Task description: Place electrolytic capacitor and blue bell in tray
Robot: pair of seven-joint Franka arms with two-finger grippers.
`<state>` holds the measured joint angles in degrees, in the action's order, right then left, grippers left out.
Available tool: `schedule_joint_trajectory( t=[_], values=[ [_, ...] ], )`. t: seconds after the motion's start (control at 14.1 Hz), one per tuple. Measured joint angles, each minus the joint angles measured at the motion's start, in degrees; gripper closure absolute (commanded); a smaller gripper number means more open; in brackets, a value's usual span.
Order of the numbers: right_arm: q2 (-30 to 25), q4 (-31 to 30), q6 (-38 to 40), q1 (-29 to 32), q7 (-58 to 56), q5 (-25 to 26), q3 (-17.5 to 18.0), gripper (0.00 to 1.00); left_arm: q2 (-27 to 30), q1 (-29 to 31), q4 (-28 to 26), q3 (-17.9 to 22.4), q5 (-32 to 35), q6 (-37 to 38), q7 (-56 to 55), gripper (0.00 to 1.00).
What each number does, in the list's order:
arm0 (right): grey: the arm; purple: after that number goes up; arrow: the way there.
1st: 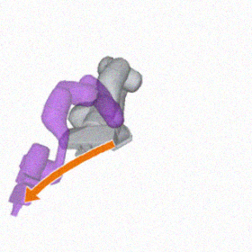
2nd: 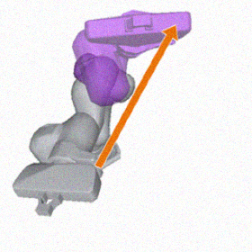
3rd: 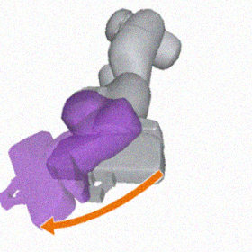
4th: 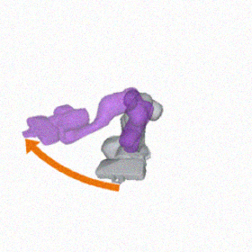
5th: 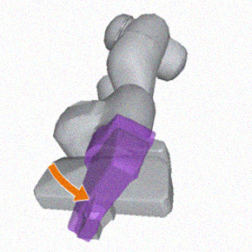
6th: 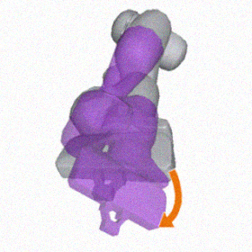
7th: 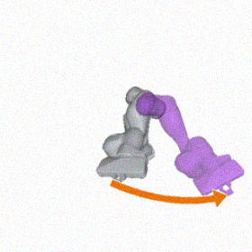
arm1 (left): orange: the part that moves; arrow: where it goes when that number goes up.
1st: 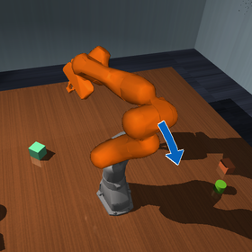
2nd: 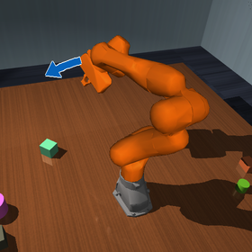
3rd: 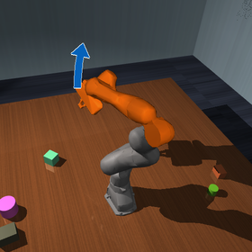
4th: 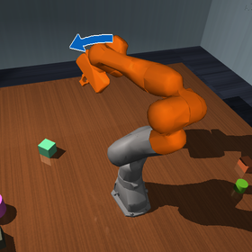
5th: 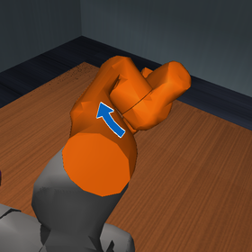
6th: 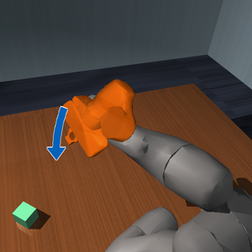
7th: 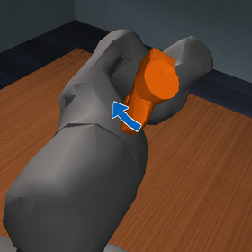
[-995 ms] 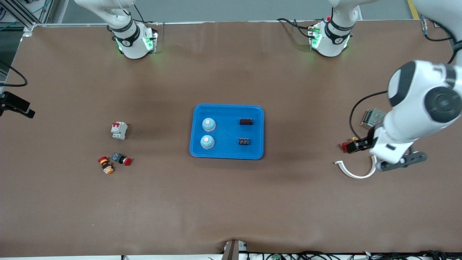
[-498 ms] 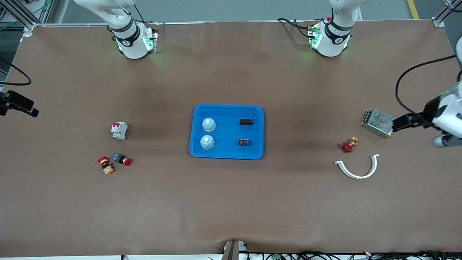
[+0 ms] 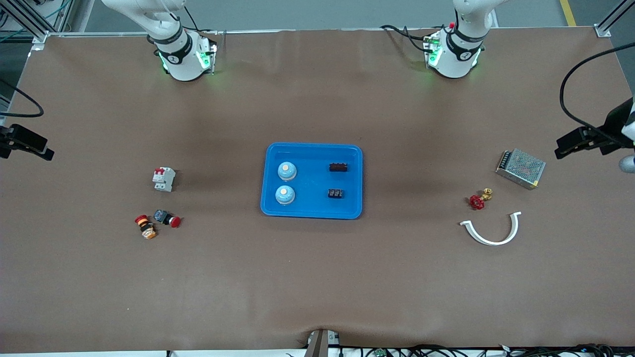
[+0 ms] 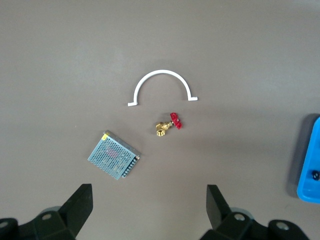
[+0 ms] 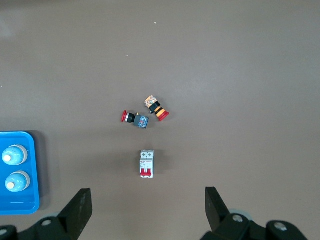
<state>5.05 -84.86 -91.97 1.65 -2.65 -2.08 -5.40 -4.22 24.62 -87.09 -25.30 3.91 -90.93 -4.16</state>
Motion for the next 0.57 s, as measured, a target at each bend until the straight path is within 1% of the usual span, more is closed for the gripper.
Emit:
schedule_joint_trajectory(
  t=[0.07,0.21,0.57],
  values=[
    [-0.1,-0.2,0.2,0.0,0.0,0.0,0.0,0.0,1.1,-1.8,0.0,2.4,-0.6,0.7,0.7,0.0],
    [-0.4,-0.8,0.4,-0.1,0.0,0.0,0.1,0.0,3.0,-7.3,0.0,8.7,-1.4,2.0,1.4,0.0],
    [-1.9,-3.2,0.0,-0.3,0.0,0.0,0.2,0.0,5.2,-16.5,-0.1,16.5,-1.5,3.8,2.1,0.0]
  ],
)
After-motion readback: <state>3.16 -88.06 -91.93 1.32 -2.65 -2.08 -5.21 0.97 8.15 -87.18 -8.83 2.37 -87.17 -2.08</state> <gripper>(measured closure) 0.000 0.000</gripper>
